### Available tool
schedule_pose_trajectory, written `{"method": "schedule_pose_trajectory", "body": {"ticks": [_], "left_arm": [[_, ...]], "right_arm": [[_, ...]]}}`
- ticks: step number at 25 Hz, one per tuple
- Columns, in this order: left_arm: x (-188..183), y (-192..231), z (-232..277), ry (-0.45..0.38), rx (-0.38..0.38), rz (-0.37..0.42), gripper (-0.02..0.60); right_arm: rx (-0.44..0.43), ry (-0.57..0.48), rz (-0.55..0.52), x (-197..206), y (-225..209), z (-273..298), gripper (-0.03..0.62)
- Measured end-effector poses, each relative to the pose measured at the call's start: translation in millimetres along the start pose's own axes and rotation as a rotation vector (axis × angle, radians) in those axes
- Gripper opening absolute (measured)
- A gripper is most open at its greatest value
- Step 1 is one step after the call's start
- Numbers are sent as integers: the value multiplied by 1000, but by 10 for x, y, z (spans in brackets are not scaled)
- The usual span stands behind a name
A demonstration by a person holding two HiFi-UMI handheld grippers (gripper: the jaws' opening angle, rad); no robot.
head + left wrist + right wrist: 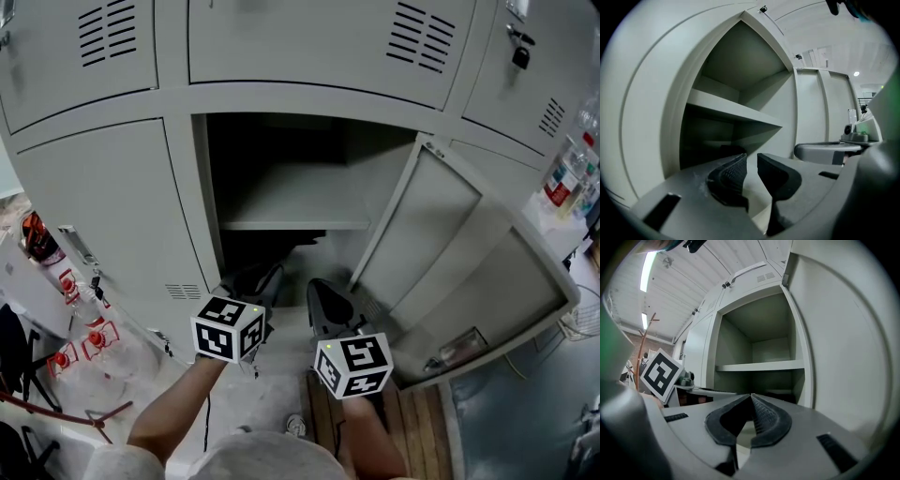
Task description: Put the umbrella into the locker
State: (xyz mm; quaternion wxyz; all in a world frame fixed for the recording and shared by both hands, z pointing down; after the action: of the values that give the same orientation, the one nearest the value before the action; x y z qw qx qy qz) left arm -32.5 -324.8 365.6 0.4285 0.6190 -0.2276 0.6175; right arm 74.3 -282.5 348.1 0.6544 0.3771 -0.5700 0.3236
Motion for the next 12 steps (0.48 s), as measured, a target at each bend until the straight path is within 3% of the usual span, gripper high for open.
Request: {"method": "schedule_pose_trajectory", "body": {"ticks": [12], "left_arm": [[-27,-78,-138,-26,-25,21,48]], "right_arm": [[-17,2,-8,-5,31,-71,3]]}}
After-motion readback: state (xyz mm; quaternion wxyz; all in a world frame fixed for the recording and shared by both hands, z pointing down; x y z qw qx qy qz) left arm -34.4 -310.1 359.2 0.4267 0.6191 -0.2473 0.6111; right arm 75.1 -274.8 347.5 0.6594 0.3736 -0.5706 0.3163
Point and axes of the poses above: the fingertips, and each gripper's own axes: z forward along the fingers, y to its left, x out of its underside, the point moved 4 cm from there along -z, backward along the fingers, and after that the axes turned 7 degrees about -z, right-handed, at the moved point
